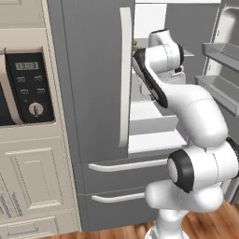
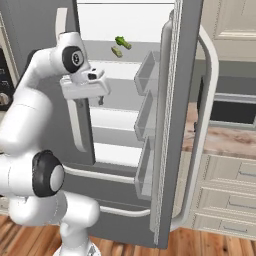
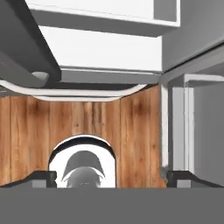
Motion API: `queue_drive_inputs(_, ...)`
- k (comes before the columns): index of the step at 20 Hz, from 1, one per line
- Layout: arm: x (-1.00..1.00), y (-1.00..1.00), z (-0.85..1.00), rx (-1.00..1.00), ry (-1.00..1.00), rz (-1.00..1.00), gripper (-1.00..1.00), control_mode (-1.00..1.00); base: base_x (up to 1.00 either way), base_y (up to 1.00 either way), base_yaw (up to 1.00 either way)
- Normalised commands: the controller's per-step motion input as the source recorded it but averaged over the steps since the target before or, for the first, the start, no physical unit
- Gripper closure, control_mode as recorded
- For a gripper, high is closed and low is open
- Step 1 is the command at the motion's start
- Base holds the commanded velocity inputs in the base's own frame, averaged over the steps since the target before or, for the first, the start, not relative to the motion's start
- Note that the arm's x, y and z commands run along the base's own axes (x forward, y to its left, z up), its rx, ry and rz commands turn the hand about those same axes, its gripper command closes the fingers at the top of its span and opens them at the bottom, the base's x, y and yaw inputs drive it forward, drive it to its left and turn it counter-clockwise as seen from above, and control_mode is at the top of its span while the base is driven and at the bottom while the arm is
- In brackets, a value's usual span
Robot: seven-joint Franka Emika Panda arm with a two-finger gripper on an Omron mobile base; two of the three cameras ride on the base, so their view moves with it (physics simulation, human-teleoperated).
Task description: Retrieve the butter from the fridge and place it on a plate on the dining table. Then retrieve the butter knife by the fridge and place it near the plate.
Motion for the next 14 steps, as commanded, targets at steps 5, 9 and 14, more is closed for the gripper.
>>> queue_drive_inputs(5,0.0,0.19,-0.11,0.01,-0.96,-0.23,-1.0,-1.0,0.0,0.0,0.0)
queue_drive_inputs(9,0.03,0.44,0.11,0.0,-0.36,-0.04,-1.0,-1.0,0.0,0.0,0.0)
queue_drive_inputs(14,0.0,0.04,0.0,0.01,-0.01,0.05,-1.0,-1.0,0.0,0.0,0.0)
